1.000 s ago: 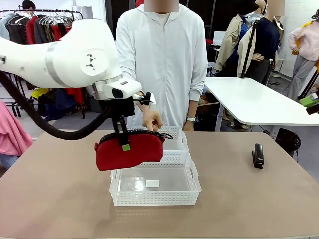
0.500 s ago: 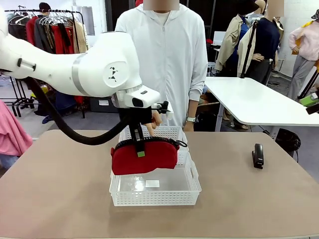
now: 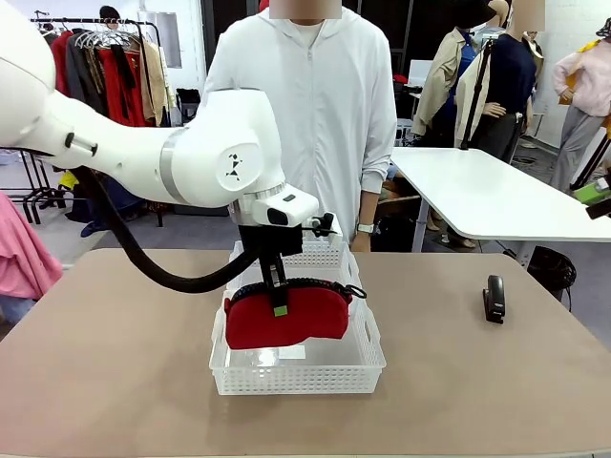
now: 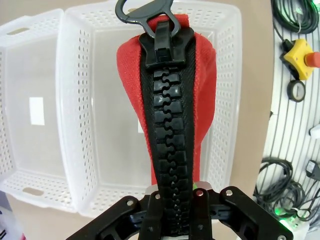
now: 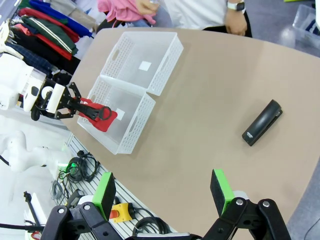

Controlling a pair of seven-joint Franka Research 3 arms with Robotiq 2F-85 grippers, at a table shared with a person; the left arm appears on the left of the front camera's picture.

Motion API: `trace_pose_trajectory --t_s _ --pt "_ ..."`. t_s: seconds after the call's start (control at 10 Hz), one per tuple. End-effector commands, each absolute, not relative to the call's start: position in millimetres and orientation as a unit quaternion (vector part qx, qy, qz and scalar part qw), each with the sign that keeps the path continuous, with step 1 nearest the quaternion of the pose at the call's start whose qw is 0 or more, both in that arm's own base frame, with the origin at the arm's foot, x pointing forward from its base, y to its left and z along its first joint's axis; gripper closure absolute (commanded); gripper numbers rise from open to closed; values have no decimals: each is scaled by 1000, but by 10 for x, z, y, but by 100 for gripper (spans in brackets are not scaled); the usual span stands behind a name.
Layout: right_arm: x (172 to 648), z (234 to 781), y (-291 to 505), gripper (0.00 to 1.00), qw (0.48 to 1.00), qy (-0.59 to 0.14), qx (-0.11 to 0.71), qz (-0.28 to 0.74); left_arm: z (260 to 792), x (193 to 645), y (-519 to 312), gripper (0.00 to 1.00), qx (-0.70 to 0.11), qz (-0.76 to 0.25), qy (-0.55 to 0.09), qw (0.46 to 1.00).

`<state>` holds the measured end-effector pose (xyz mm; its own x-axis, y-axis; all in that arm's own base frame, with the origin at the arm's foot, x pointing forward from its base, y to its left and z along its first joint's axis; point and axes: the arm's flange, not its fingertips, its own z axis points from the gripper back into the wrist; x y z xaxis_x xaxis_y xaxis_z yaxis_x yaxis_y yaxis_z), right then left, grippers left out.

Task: Distribute items into two baskets.
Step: Place the picked Pencil pouch into the Organizing basket as instructed by the person.

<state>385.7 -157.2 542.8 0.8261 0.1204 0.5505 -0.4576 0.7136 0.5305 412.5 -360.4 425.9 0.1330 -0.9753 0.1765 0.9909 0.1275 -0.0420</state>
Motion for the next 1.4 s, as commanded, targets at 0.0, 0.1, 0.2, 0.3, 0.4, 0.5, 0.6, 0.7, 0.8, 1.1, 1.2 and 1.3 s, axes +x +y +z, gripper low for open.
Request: trace_pose_trajectory --t_s 0.0,0.1,0.2,0.3,0.4,0.5,0.6,0.7,0.8,1.1,1.2,1.3 --pt "3862 5439 -1557 0 890 -252 342 165 4172 4163 -3695 100 -72 -660 -67 745" --pt "3862 5439 -1557 0 890 -252 342 165 4098 4224 -3722 100 -69 -662 -68 743" --pt "3862 5439 -1557 0 890 -252 342 165 4005 4272 -3727 100 -71 -663 -63 743" --pt "3862 5439 -1557 0 890 -252 342 165 3913 4292 -3745 100 -69 -662 -55 745" --pt "3862 5439 -1557 0 890 -252 342 165 3849 4296 -3767 100 -66 -664 -57 743" --pt "3862 5439 -1557 0 890 -252 342 165 3788 4311 -3788 100 -62 -666 -56 742" --pt "3862 5439 -1557 0 890 -252 342 165 3729 4341 -3800 100 -65 -666 -44 742" --pt "3862 5439 -1557 0 890 -252 342 165 3695 4349 -3806 100 -68 -667 -41 741" --pt "3862 5439 -1557 0 890 -252 342 165 3677 4342 -3818 100 -71 -672 -39 736" --pt "3862 5439 -1557 0 890 -252 342 165 3658 4315 -3780 100 -73 -668 -41 739" --pt "3862 5439 -1557 0 890 -252 342 165 3658 4315 -3780 100 -73 -668 -41 739" --pt "3862 5439 -1557 0 890 -252 342 165 3658 4315 -3780 100 -73 -668 -41 739"
